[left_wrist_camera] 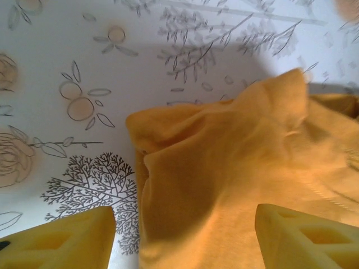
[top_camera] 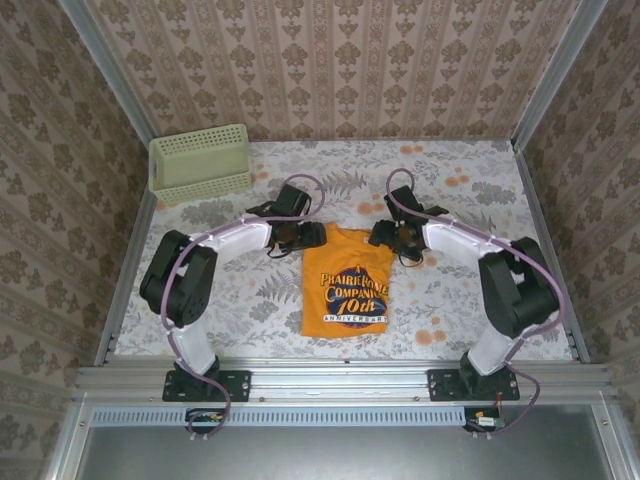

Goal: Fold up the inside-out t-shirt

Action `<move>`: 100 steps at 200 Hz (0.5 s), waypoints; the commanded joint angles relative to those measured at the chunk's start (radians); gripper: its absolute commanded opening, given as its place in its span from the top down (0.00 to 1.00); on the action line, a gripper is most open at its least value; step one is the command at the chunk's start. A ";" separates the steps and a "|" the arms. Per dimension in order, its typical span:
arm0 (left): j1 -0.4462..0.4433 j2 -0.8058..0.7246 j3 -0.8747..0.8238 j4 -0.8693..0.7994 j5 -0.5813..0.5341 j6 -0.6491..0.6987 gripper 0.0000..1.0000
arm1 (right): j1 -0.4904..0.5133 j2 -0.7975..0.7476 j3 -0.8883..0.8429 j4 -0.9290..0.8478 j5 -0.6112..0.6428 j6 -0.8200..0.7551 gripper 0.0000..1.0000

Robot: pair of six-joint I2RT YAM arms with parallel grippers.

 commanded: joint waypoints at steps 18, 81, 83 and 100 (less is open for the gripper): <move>-0.008 0.088 0.061 -0.002 0.051 0.016 0.37 | 0.034 0.155 0.122 -0.055 -0.005 0.000 0.17; -0.056 0.161 0.094 0.049 0.093 -0.001 0.52 | 0.124 0.288 0.215 -0.039 -0.053 0.008 0.28; -0.057 0.162 0.094 0.051 0.095 -0.002 0.53 | 0.126 0.290 0.217 -0.036 -0.055 0.009 0.29; -0.059 0.169 0.090 0.068 0.107 -0.011 0.58 | 0.131 0.305 0.217 -0.020 -0.074 0.019 0.39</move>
